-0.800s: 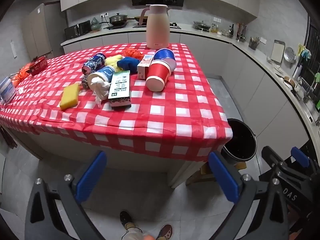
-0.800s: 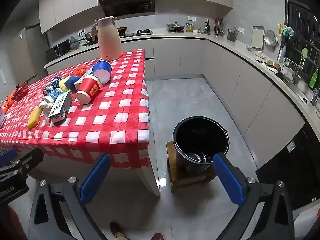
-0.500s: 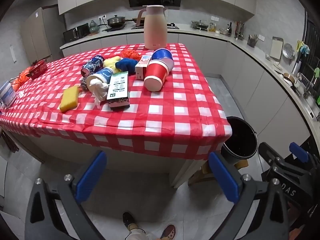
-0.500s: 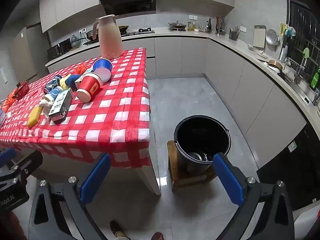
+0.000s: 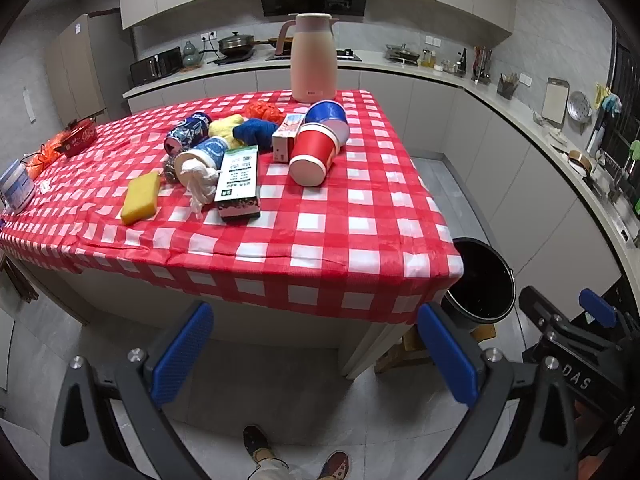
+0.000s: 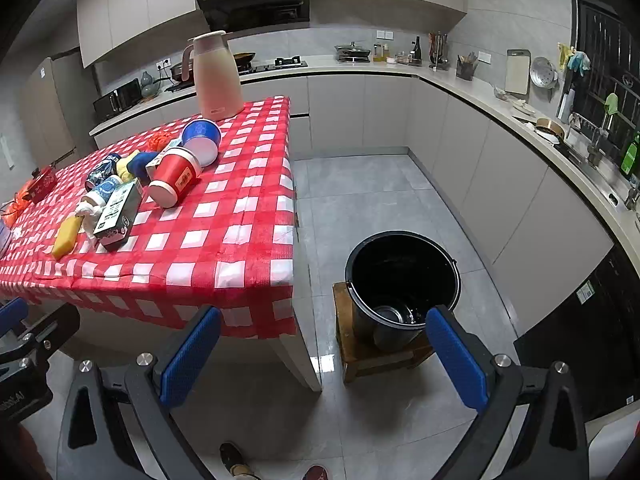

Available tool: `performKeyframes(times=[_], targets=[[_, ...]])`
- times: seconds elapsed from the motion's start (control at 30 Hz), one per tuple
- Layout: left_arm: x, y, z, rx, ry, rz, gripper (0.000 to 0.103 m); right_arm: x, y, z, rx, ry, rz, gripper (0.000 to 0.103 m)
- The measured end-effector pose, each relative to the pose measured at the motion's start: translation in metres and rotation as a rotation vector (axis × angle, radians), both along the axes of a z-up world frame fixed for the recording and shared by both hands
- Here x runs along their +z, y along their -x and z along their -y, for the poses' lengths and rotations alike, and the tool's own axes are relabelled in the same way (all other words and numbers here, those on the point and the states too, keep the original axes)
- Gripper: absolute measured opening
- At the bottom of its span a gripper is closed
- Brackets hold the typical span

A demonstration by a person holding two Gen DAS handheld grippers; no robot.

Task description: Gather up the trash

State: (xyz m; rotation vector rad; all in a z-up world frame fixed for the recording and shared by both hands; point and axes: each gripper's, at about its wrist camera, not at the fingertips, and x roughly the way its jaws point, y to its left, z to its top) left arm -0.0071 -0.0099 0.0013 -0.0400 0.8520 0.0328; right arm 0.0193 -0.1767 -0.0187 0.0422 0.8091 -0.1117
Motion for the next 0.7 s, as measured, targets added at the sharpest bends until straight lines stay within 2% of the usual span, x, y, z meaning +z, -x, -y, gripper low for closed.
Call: performKeyframes(times=[0.7], targets=[[-0.0003,0.0008,0.0012,0.007,0.001,0.001,0.103,-0.0001,-0.0005,0.0024,0.01,-0.003,0.008,0.103]])
